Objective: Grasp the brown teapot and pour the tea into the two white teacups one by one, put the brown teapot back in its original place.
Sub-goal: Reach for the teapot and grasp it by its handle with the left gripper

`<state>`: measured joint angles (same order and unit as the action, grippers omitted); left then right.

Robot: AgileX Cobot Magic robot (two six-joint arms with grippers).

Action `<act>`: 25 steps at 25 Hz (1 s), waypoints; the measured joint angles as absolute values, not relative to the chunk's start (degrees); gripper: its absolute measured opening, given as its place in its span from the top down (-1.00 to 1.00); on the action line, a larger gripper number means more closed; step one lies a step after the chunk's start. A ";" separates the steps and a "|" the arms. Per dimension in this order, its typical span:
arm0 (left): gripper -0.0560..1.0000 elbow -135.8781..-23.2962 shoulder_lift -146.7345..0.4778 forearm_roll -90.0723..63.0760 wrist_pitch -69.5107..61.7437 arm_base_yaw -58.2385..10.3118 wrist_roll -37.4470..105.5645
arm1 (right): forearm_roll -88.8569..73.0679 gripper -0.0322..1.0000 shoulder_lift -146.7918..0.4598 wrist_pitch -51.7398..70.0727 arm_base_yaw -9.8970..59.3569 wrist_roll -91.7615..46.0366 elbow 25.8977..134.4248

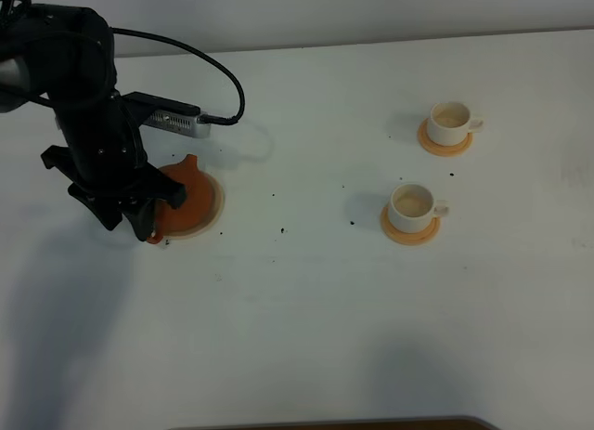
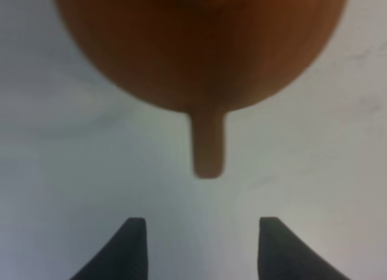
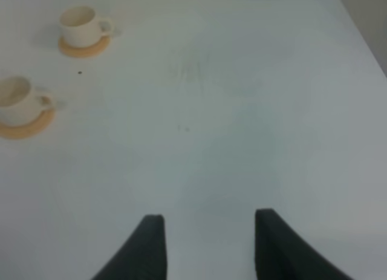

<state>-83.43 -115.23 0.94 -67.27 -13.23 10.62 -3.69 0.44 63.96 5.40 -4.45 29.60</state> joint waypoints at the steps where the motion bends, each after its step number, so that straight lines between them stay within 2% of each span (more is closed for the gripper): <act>1: 0.03 -83.43 -115.23 0.96 -67.27 -13.23 10.68 | -3.69 0.21 0.44 63.96 5.40 -4.45 29.60; 25: 0.04 -84.03 -117.88 0.00 -62.96 -13.23 10.72 | -3.69 0.21 0.44 63.96 5.40 -4.45 29.60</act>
